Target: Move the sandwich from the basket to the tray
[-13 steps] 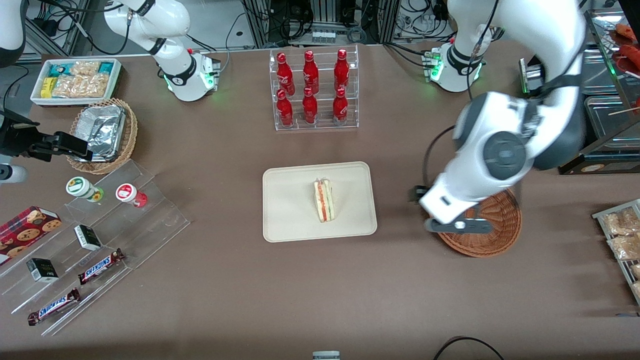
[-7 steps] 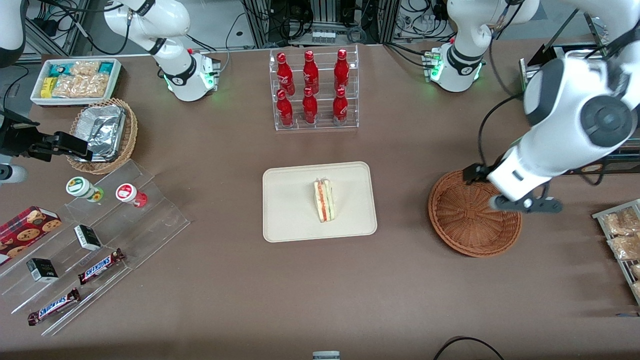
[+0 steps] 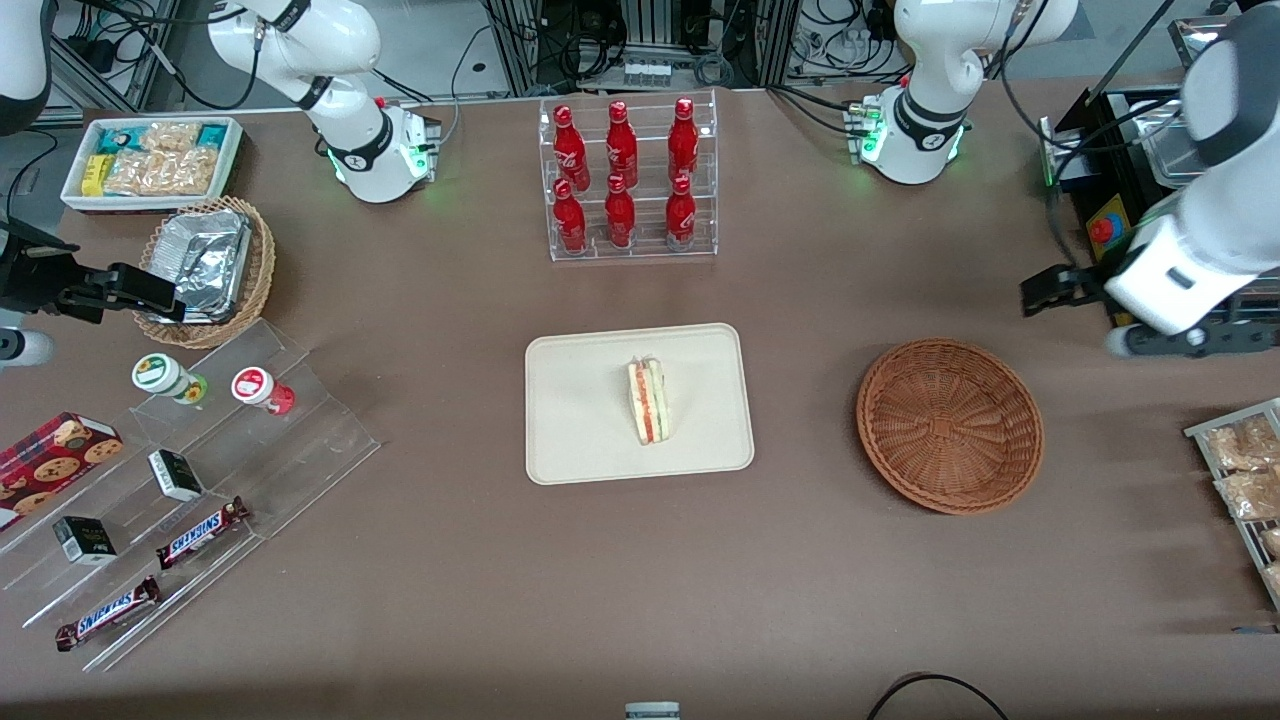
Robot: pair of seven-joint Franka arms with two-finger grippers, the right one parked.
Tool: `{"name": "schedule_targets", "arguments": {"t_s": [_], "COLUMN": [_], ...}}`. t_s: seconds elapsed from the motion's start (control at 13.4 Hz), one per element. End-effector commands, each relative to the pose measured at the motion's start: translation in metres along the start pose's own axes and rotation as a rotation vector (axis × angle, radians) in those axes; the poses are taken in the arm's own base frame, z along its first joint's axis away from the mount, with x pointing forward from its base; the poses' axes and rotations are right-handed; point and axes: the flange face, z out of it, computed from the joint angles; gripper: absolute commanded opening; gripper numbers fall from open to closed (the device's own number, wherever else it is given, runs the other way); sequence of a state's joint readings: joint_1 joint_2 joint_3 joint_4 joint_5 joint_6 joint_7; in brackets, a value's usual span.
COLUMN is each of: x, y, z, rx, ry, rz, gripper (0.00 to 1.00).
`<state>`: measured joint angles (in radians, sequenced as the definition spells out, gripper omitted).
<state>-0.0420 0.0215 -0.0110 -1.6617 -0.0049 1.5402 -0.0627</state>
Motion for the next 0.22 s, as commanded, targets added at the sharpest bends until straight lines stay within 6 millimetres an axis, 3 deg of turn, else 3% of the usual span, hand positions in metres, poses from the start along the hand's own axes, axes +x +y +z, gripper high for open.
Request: {"name": "schedule_targets", "arguments": {"t_s": [0.0,0.15], "x": [-0.015,-0.021], "y": [-0.009,-0.009], "z": [-0.022,-0.036], "rx": [0.0,0.0], "ry": [0.01,0.002], "rz": [0.008,0.012], "gripper": [1.0,1.0]}}
